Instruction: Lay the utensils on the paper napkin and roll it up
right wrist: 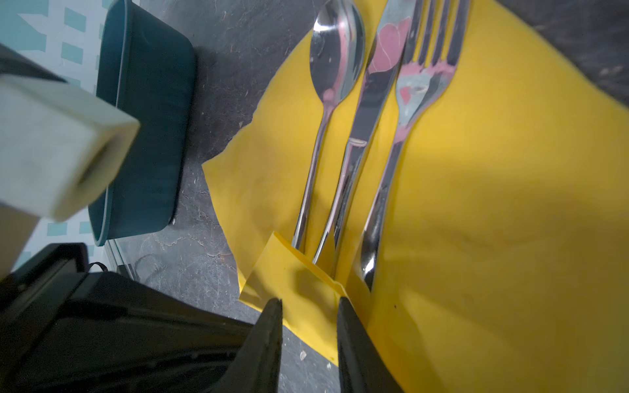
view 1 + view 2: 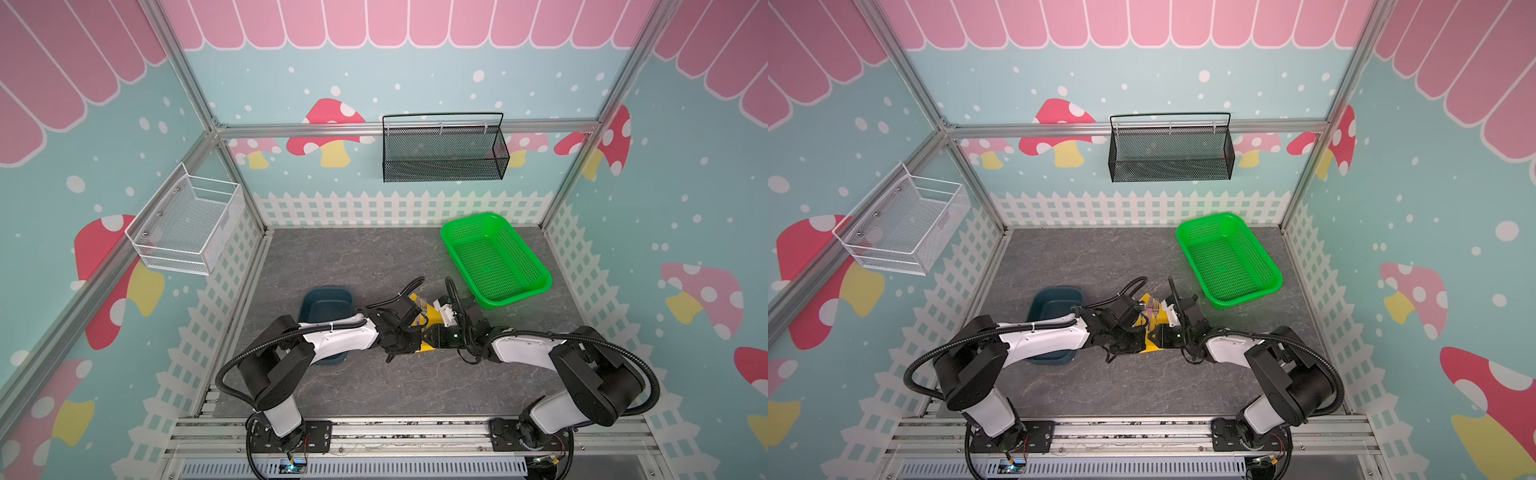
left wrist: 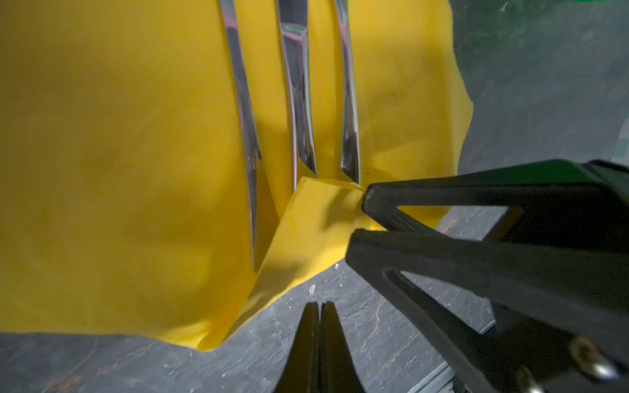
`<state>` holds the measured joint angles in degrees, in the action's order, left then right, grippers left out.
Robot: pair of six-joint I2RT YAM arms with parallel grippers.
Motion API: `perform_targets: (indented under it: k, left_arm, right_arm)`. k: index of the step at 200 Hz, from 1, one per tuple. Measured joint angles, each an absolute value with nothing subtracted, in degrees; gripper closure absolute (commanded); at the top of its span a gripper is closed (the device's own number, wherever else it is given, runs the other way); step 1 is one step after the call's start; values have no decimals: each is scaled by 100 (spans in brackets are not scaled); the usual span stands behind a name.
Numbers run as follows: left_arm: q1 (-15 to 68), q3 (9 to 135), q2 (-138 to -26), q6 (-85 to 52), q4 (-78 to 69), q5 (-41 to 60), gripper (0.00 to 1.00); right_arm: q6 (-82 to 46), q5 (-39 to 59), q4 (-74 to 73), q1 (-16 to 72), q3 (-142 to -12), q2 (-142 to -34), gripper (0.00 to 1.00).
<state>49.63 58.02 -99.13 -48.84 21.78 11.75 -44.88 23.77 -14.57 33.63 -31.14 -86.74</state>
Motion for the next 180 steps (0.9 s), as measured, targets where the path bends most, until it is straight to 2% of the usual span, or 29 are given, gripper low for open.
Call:
perform_targets:
  k: [34,91,180]
  left_arm:
    - [4960,5800,-10025,-4963,2176,915,96]
    - [4963,5800,-10145,-4974,2178,810,96]
    - [4963,5835,-10182,-4945,2226,786,95]
  right_arm:
    - [-4344,2268,-1173,3345,-3098,-8468,73]
    - [-3802,2182,-574,3336,-3098,-8114,84]
    - [-3450,1581,67,3336,-3341,-8477,84]
